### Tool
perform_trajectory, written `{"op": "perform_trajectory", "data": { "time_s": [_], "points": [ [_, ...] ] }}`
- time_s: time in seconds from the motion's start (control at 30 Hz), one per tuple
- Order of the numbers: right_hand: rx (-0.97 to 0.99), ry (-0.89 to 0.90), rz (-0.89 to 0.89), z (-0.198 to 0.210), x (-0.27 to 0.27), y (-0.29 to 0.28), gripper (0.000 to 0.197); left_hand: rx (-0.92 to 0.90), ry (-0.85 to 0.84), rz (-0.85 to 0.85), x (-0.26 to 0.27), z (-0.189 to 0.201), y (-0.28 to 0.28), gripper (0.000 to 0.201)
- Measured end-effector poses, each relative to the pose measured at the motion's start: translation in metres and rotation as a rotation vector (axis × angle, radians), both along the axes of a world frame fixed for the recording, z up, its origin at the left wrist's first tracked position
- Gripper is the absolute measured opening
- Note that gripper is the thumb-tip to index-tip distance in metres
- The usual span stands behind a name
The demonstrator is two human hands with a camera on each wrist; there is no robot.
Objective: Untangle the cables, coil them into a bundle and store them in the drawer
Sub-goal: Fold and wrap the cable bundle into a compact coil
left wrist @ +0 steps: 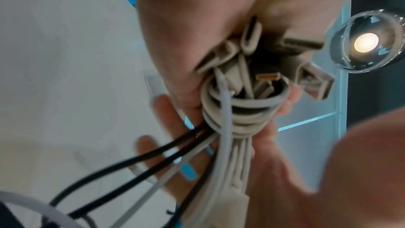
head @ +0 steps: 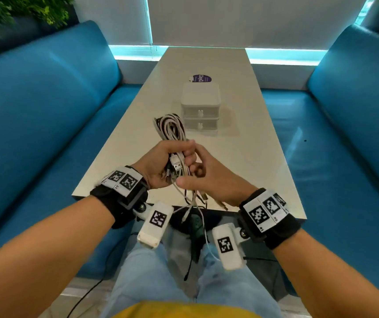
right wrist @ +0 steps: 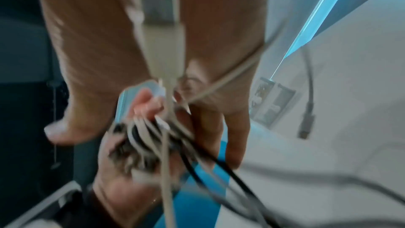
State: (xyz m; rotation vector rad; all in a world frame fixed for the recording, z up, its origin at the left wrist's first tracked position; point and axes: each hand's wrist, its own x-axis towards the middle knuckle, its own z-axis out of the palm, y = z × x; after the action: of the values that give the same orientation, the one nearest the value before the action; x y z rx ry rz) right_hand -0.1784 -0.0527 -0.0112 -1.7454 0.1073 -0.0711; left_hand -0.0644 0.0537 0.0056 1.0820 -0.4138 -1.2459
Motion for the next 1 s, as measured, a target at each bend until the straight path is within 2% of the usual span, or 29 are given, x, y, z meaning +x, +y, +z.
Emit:
{"op": "perform_trajectory", "data": {
  "time_s": [0.07,0.17,0.27,0.37,0.53,0.7,0.87,1.0],
  "points": [
    [0.055,0.005,-0.003,-0.009,0.006,0.009,0.076,-0.034,0.031,0.044,0.002,0.0,0.002,0.028],
    [0.128,0.018,-0.034,-0.012,0.011,0.015,0.04,-0.093,0.089,0.143,0.004,-0.001,0.007,0.028],
    [-0.111,0.074,-0.015,-0.011,0.01,0.018,0.009,-0.129,0.118,0.229,0.006,-0.002,0.013,0.029],
    [-0.236,0.047,-0.017,-0.014,0.008,0.017,0.021,-0.129,0.123,0.282,0.007,-0.005,0.016,0.031],
    [-0.324,0.036,-0.033,-0.02,0.004,0.009,0.025,-0.089,0.081,0.307,0.011,-0.01,0.023,0.033],
    [-0.644,0.019,-0.132,-0.019,0.002,-0.002,0.031,-0.061,0.098,0.327,0.012,-0.011,0.033,0.033],
    [-0.747,0.086,-0.094,-0.019,-0.004,-0.001,0.034,-0.077,0.219,0.382,0.015,-0.013,0.039,0.03],
    [-0.698,0.163,-0.031,-0.021,-0.012,-0.004,0.036,-0.109,0.294,0.443,0.012,-0.015,0.041,0.031]
  ]
}}
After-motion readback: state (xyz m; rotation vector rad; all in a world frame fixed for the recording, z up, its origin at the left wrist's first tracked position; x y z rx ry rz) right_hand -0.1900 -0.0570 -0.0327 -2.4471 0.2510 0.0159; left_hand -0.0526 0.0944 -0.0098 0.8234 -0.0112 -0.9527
